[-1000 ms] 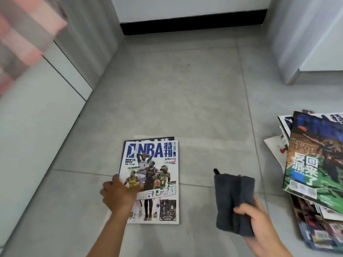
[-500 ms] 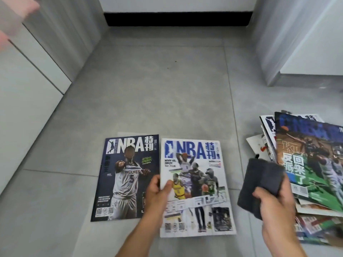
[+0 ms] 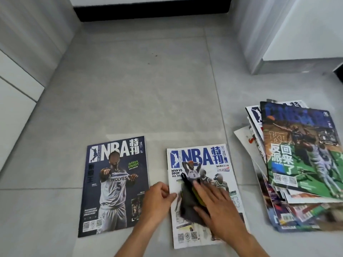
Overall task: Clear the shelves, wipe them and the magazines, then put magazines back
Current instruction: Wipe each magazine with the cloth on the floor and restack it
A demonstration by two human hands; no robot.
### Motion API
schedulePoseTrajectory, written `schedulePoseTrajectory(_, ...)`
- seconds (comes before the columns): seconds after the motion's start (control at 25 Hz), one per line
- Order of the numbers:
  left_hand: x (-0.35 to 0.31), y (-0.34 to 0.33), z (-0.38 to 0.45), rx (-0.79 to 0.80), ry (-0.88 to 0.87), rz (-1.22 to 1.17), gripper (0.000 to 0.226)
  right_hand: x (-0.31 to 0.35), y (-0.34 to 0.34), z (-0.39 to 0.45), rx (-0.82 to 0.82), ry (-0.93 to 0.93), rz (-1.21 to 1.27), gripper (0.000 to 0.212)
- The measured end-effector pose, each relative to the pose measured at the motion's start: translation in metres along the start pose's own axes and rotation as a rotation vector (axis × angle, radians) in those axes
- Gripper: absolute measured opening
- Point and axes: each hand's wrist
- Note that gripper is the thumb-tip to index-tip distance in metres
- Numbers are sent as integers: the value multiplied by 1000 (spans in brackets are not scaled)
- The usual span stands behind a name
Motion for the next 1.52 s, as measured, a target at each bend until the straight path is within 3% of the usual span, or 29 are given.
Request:
schedulePoseTrajectory(0.08, 0, 0, 2, 23, 16, 3, 16, -30, 9, 24, -83, -318, 38, 62)
schedulePoseTrajectory(0.16, 0, -1, 4, 31, 23, 18, 15, -13, 1, 37, -160, -459, 67, 59)
schedulePoseTrajectory(0.32, 7, -2, 10, 33, 35, -24, 16, 37, -25, 39, -108, 25, 9, 49)
schedulePoseTrajectory(0.4, 8, -3, 12, 34, 46, -28, 16, 4, -15, 49, -111, 61, -26, 47)
schedulePoseTrajectory(0.52, 11, -5, 12, 26, 35, -28, 18, -45, -1, 63, -337, -267, 142, 43)
schedulePoseTrajectory(0.6, 13, -5, 12, 9, 23, -32, 18, -36, 2, 76, -426, -462, 337, 59)
schedulePoseTrajectory(0.68, 13, -5, 13, 3, 17, -31, 19, -20, 0, 86, -439, -496, 330, 70)
schedulePoseTrajectory(0.8, 12, -6, 14, 9, 27, -40, 19, -30, 6, 89, -441, -446, 127, 63)
schedulePoseTrajectory(0.92, 14, -5, 15, 7, 36, -51, 18, -46, 8, 80, -455, -346, 96, 55)
schedulePoseTrajectory(1.04, 12, -6, 14, 11, 37, -49, 19, -27, -5, 73, -420, -161, 27, 31)
schedulePoseTrajectory(1.12, 11, -7, 14, 4, 40, -55, 19, -11, -8, 77, -325, -104, 44, 38)
schedulePoseTrajectory(1.28, 11, -6, 13, 3, 43, -62, 20, -36, 4, 65, -54, 223, -31, 61)
schedulePoseTrajectory(1.32, 11, -6, 13, 6, 41, -59, 19, -49, 8, 63, -40, 148, 63, 63)
schedulePoseTrajectory(1.4, 10, -5, 12, 1, 33, -42, 19, -64, 11, 65, -160, -208, 282, 56)
schedulePoseTrajectory(1.48, 11, -5, 13, -6, 28, -27, 18, -44, 7, 77, -337, -522, 402, 45)
schedulePoseTrajectory(1.52, 11, -6, 13, -5, 29, -21, 19, -25, 5, 87, -373, -595, 462, 40)
Point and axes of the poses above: each hand's wrist, its own z-axis towards the middle knuckle, its own y-axis out of the back of the hand, x = y × z, and after that the axes turned 5 degrees about x, right-handed
